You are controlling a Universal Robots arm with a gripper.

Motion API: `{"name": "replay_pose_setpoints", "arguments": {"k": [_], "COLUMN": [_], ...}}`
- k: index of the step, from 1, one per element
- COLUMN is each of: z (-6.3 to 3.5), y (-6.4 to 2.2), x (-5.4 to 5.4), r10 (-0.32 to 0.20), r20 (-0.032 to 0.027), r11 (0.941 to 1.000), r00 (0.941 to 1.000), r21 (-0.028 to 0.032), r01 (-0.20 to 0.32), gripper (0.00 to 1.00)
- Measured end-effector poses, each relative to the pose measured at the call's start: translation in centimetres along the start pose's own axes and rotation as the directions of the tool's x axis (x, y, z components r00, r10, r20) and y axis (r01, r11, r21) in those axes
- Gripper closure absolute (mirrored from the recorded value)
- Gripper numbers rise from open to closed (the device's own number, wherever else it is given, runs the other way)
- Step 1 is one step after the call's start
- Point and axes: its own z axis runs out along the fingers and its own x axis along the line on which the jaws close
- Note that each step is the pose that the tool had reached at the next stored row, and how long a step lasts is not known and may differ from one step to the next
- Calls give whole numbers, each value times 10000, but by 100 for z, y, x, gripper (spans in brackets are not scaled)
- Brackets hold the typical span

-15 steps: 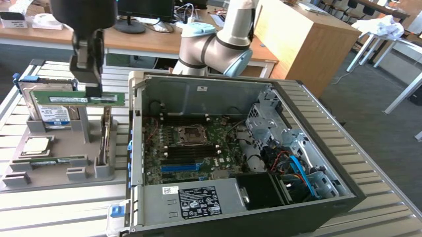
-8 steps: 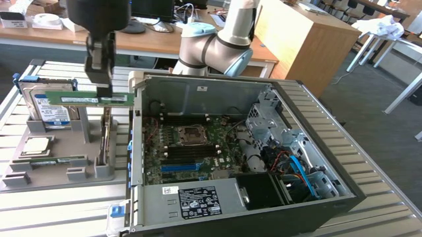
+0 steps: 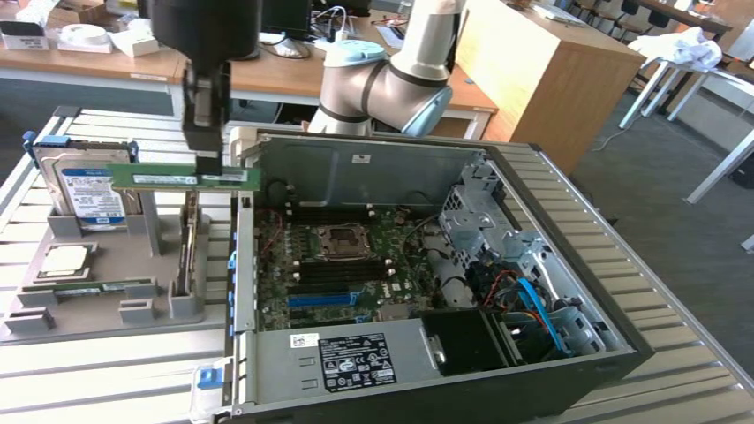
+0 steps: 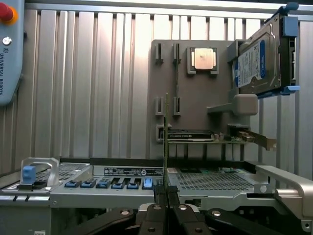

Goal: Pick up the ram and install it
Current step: 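Pick up the ram and move it above insertion slot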

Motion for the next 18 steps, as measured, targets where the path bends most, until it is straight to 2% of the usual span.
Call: {"name": "replay_pose_setpoints", "arguments": {"k": [12,18], "z": [-11,-12], "y": [-290,-309], "x": [4,4], "r10": [2,2], "r20": [-1,0], "r11": [10000,10000], "r00": [10000,10000], "r21": [-37,-38], "r01": [-2,-2], "gripper": [89,89]}}
